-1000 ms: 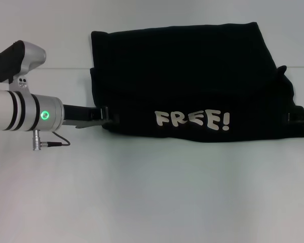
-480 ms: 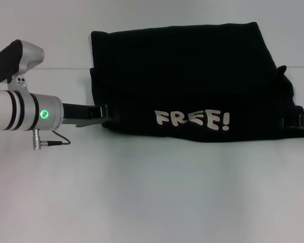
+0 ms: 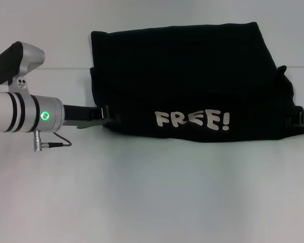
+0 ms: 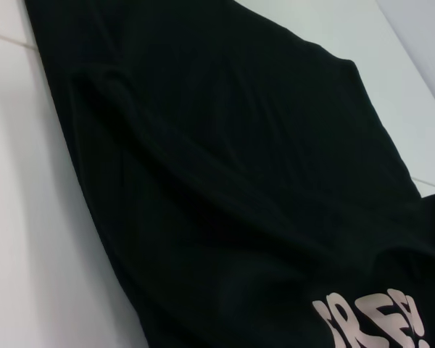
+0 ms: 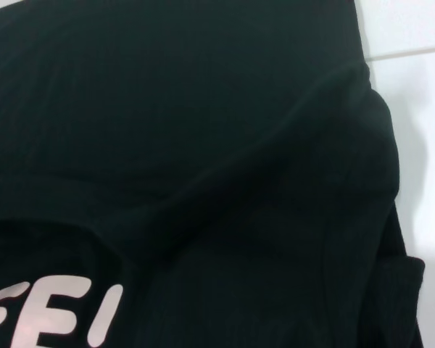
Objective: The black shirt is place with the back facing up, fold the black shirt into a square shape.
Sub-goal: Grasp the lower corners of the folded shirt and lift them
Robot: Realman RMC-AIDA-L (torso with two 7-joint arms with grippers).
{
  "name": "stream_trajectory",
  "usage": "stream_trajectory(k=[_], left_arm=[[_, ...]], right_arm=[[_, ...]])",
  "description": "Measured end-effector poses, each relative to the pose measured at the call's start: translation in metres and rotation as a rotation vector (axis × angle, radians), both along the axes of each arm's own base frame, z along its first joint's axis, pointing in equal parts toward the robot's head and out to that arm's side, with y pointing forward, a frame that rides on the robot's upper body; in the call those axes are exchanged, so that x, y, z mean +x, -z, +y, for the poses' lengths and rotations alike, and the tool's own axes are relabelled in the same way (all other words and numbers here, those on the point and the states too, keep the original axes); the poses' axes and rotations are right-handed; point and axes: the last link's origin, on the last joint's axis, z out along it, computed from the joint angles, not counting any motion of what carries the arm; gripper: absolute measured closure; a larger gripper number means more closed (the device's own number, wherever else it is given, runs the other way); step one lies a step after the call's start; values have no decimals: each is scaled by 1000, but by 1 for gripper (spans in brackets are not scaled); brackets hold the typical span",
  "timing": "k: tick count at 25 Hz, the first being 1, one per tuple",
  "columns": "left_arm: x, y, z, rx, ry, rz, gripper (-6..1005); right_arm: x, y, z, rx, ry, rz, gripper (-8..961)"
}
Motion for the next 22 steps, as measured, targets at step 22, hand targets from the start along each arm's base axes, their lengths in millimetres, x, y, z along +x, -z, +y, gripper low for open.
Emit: stream_trajectory(k=[22], left_arm=[[-9,-23,1,-59,-1,114,973]], right_arm=[[6,-26,-11,-10,34,17,896]])
